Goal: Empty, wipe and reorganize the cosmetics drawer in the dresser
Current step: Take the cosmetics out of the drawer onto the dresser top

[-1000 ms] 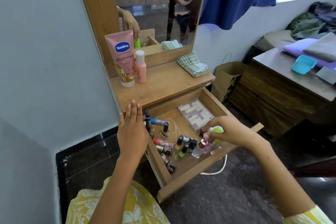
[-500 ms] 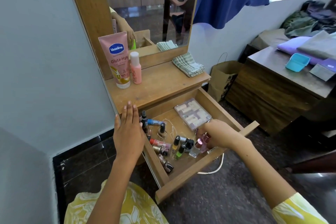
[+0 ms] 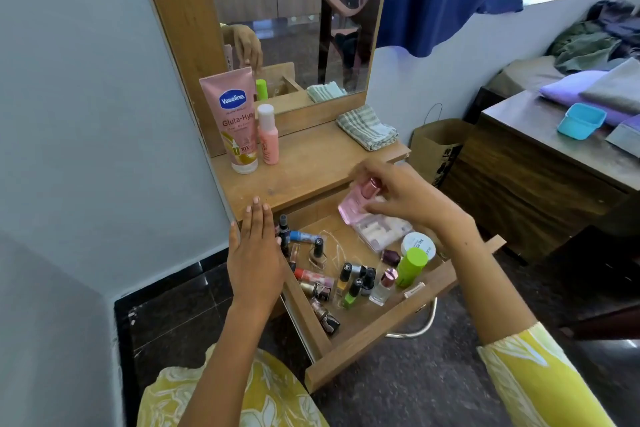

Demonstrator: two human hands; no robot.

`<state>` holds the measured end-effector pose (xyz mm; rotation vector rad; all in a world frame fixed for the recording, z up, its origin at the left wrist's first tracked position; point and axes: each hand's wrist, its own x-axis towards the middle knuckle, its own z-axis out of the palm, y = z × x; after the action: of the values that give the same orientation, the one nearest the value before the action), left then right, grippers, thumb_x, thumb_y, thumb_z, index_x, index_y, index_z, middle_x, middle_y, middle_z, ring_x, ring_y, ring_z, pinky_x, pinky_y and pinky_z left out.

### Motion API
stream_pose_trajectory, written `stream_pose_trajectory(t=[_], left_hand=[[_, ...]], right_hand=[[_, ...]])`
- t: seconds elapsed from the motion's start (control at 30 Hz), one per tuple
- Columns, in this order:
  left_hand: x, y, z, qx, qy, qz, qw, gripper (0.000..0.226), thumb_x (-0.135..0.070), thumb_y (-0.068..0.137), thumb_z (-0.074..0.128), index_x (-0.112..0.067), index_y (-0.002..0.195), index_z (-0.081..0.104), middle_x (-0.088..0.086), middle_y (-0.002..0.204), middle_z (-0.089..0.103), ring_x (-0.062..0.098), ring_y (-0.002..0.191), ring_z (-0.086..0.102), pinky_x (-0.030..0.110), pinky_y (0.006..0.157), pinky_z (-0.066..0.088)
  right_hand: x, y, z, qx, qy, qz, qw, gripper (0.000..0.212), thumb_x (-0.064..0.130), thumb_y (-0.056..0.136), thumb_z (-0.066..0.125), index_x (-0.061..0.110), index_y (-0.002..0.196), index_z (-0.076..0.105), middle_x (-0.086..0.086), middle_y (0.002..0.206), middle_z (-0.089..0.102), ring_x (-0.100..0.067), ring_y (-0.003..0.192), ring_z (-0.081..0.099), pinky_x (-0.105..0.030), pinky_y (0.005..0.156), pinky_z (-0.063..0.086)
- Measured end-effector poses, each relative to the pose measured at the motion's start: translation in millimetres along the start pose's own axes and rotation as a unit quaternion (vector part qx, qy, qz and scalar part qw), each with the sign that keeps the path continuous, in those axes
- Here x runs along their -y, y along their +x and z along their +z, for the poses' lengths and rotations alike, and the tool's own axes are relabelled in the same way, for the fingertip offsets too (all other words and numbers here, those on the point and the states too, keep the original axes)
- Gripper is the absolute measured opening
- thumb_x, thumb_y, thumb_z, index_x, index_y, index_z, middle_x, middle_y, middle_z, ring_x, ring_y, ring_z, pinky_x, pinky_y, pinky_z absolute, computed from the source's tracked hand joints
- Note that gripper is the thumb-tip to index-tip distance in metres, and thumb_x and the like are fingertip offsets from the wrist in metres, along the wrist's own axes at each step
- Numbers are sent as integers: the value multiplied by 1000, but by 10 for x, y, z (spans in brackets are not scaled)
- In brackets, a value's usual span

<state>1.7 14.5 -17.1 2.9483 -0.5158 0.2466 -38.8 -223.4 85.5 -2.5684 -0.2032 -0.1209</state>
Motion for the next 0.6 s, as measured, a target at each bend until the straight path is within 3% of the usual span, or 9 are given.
stream_pose_trajectory(t=[0.1,0.23,0.27,0.37,0.47,0.53,0.6], left_hand=[[-6,-5,-14,2,-9,0,1000,59,-29,102,21,-13,145,-16,6,156,-18,19,144,-14,36,110,-14],[6,6,-23,2,-18,-2,1000,60,-29,102,23,-13,146,-15,5,156,-17,18,144,-15,36,110,-14],[7,6,-21,3,-15,-1,1000,60,-30,102,23,-14,144,-17,5,156,-18,19,144,-15,36,110,-14],[18,8,-10,5,-6,-2,1000,60,-31,102,22,-14,140,-22,5,156,-20,19,143,-17,37,110,-14],[19,16,-4,8,-6,-4,1000,60,-31,102,21,-13,139,-24,6,155,-22,20,143,-18,37,110,-15],[20,18,-4,12,-4,-5,1000,61,-31,102,21,-13,139,-24,6,154,-23,20,143,-18,38,110,-15],[19,18,-4,15,-4,-5,1000,61,-31,102,22,-13,139,-24,6,154,-24,20,143,-19,39,110,-15]], right_hand=[[157,416,79,-11,21,-4,1000,51,6,77,69,18,121,46,2,99,61,-3,81,60,-11,68,49],[312,913,232,-44,-24,-5,999,62,13,78,72,19,127,35,-4,91,62,-20,84,62,-39,74,55],[336,1006,265,-51,-36,-9,998,63,14,79,71,17,129,34,-2,87,62,-20,82,62,-38,71,54],[362,1237,357,-81,-29,-19,996,61,6,82,66,11,133,34,9,70,48,-11,68,53,-14,53,40],[338,1369,434,-110,8,-7,994,55,1,85,60,6,134,35,5,80,51,-2,66,44,2,56,35],[328,1433,481,-129,34,2,991,53,1,86,60,5,133,36,-5,97,59,-10,81,53,2,64,38],[313,1496,537,-154,71,7,986,49,0,86,61,2,131,39,-13,110,62,-20,98,59,-14,81,49]])
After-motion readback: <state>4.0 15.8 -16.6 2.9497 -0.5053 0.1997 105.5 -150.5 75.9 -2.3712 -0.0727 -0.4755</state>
